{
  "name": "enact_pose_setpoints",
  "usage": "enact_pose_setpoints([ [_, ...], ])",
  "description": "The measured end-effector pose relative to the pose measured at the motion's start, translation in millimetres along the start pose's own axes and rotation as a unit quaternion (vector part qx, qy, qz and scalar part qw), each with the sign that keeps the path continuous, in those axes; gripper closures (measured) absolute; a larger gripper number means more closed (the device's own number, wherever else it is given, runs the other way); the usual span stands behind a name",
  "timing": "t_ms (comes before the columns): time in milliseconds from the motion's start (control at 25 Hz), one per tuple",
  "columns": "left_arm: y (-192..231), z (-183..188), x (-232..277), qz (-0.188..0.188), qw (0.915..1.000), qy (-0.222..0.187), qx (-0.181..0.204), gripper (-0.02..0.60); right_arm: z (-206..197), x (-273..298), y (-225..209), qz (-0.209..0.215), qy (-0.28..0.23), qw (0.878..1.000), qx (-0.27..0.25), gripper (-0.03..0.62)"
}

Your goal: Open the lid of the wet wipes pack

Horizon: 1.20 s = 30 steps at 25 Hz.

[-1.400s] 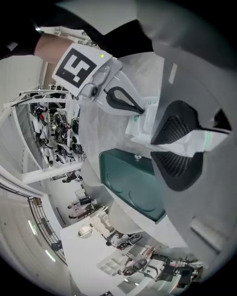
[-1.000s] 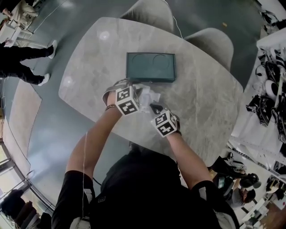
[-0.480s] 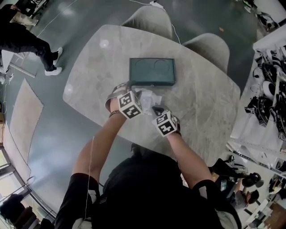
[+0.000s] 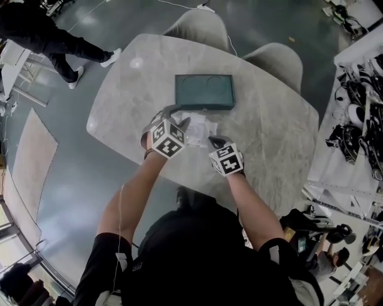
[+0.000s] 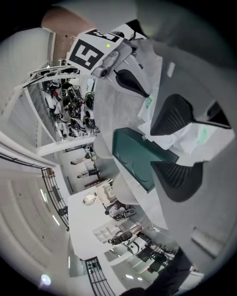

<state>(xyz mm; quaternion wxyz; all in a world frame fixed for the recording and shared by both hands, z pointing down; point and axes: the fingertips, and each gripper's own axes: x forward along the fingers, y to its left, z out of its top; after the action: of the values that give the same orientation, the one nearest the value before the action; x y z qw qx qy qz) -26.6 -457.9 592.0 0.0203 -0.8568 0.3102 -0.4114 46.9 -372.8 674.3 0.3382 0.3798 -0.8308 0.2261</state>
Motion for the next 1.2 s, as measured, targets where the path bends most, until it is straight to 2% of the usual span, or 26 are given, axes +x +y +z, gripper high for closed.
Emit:
enact_pose_setpoints([
  [200, -6.2, -4.0, -46.7, 0.003, 0.998, -0.042, -0.047, 0.436, 16.5, -34.7, 22.8, 0.007, -0.052, 0.998, 0.045, 0.59],
  [400, -15.5, -6.8, -103.3, 0.008, 0.9876, -0.107, -0.114, 0.467, 30.5, -66.5, 51.6, 0.002, -0.088, 0.995, 0.05, 0.589],
  [720, -40.6, -20.7, -186.3, 0.007, 0.9756, -0.164, -0.146, 0.506, 37.0, -119.5, 106.2, -0.013, -0.139, 0.988, 0.067, 0.589],
  [960, -56.4, -30.7, -219.4, 0.011, 0.9726, -0.172, -0.156, 0.522, 32.4, -148.5, 121.8, -0.015, -0.15, 0.986, 0.065, 0.59],
  [1200, -62.4, -37.9, -238.4, 0.023, 0.9673, -0.17, -0.187, 0.531, 51.2, -177.1, 121.3, 0.016, -0.189, 0.98, 0.057, 0.589],
])
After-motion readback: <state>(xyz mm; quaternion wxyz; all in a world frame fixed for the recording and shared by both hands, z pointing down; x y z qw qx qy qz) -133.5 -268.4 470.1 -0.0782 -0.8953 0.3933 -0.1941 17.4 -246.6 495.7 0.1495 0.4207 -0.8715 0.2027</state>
